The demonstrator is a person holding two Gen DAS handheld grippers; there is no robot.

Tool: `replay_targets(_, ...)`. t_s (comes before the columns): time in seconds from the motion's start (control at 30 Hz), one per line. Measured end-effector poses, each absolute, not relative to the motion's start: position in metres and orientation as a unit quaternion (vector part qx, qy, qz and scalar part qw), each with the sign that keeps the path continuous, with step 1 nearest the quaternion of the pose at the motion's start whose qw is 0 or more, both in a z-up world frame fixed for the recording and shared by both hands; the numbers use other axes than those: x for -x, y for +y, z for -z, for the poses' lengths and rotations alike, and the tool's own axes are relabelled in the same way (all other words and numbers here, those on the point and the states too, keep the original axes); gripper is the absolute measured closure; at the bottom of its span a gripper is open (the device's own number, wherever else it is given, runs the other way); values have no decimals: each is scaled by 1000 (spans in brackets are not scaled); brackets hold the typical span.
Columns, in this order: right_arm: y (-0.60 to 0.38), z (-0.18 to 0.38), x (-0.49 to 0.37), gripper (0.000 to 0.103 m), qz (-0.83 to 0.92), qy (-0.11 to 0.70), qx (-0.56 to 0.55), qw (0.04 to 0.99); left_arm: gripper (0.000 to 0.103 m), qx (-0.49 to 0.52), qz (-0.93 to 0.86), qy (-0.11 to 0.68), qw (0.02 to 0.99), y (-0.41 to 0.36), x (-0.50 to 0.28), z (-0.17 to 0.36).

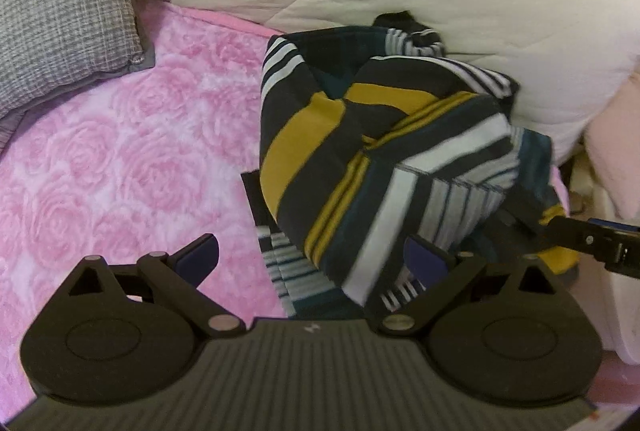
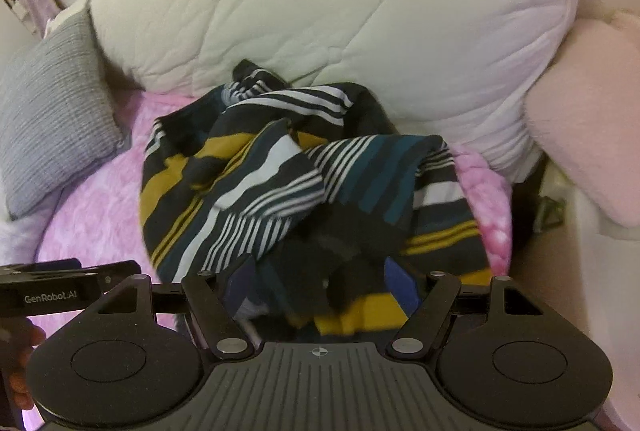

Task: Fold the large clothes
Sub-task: 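Grasp the striped sweater with both grippers, then lift the sweater with both grippers and carry it to the other bed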

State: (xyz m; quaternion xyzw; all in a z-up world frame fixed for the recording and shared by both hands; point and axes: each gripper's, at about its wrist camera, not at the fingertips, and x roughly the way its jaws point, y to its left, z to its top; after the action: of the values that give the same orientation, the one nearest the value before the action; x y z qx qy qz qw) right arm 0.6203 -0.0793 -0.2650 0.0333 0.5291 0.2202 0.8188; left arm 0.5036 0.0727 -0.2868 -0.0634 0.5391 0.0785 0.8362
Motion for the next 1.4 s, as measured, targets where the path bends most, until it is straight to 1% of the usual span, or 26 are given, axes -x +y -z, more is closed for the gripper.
replay_targets(0.33,-48,306,-664,33,-213,511,-86,828,6,73,-74,541,835,103,-555,330)
replay_targets(0.4,-41,317,-671,34,-215,524,-98,818,11,80,-70,539,836,108,-561,336)
replay_targets(0.43,-39,322,-672,40,-220,527,-105,814,14,85,-69,540,835,109,-563,339)
replay_targets(0.47,-37,324,-671,69,-226,525,-107,813,22,93,-64,541,833,111,-566,343)
replay_targets(0.5,-35,324,-669,84,-242,521,-107,811,37,103,-56,542,832,112,-567,345)
replay_targets(0.53,-33,322,-666,91,-249,516,-102,813,45,112,-45,542,832,113,-568,346)
replay_targets(0.57,-31,318,-663,94,-255,508,-94,817,55,119,-34,542,831,111,-568,346)
replay_targets(0.6,-31,312,-661,95,-264,501,-89,820,65,115,-35,540,833,109,-568,344)
replay_targets(0.63,-31,306,-658,95,-272,492,-86,822,72,108,-34,535,837,107,-566,341)
replay_targets(0.67,-31,297,-656,95,-281,484,-83,825,84,98,-31,528,843,104,-564,336)
replay_targets(0.7,-30,288,-652,95,-290,474,-79,827,87,93,-28,520,849,101,-560,329)
replay_targets(0.8,-24,251,-636,97,-326,434,-69,837,92,91,-27,491,866,96,-544,303)
replay_targets(0.97,-16,179,-602,97,-398,362,-73,840,93,120,-31,441,889,103,-505,244)
replay_targets(1.07,-12,142,-582,97,-431,339,-86,832,93,139,-43,407,902,112,-467,205)
replay_targets(1.2,1,93,-539,97,-498,307,-94,806,94,159,-79,357,917,124,-393,155)
replay_targets(1.4,44,24,-443,97,-621,249,-112,735,95,173,-180,263,932,134,-241,67)
